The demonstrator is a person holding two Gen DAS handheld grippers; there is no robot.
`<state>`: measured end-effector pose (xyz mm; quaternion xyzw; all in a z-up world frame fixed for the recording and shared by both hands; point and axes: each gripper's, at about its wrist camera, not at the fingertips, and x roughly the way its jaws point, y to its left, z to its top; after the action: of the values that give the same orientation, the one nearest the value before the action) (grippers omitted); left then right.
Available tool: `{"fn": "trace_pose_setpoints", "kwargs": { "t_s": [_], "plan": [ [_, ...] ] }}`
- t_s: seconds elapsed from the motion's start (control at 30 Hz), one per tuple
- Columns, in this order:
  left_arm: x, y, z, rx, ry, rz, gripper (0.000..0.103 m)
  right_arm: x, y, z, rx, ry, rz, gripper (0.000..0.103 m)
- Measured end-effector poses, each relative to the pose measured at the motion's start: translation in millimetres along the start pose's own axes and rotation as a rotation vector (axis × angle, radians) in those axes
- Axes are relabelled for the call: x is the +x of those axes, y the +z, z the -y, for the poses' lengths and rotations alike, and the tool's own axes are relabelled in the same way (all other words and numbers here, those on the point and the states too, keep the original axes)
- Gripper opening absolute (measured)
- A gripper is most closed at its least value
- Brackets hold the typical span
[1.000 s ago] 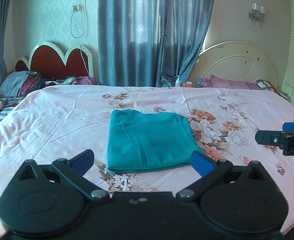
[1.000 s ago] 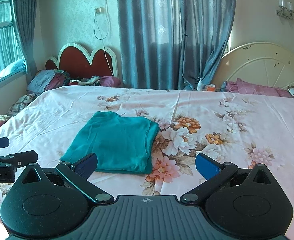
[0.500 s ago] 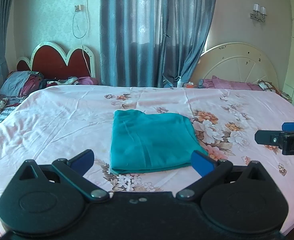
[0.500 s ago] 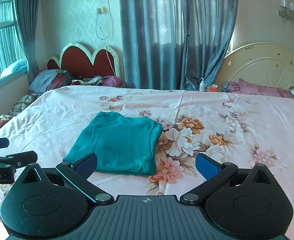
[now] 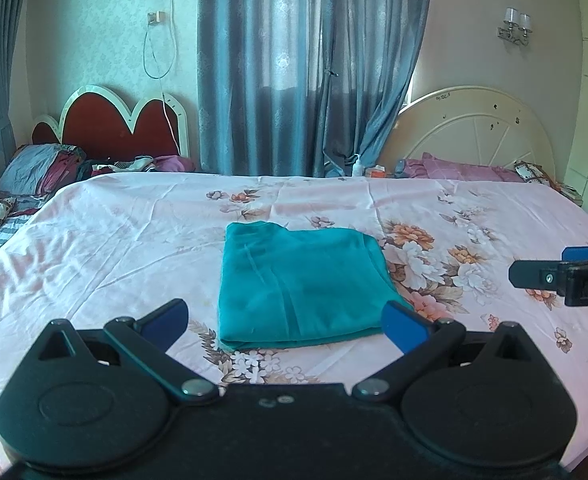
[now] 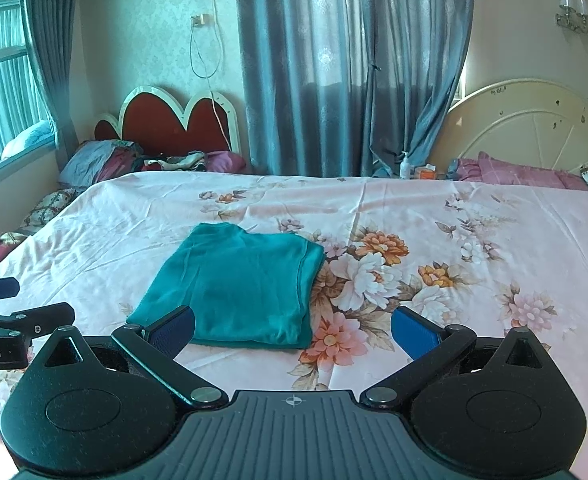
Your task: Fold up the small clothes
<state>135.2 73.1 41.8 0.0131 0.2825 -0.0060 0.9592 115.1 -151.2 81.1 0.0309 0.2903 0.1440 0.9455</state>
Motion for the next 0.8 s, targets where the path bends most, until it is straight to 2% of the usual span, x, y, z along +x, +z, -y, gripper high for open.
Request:
{"fn": "trace_pose_setpoints", "kwargs": {
  "t_s": [0.8],
  "plan": [
    [-3.3,1.8,3.2,0.013,-0.001,0.009,0.103,-3.7,-0.4,1.5,-0.01,-0.003,0.002,0.103]
  ]
}}
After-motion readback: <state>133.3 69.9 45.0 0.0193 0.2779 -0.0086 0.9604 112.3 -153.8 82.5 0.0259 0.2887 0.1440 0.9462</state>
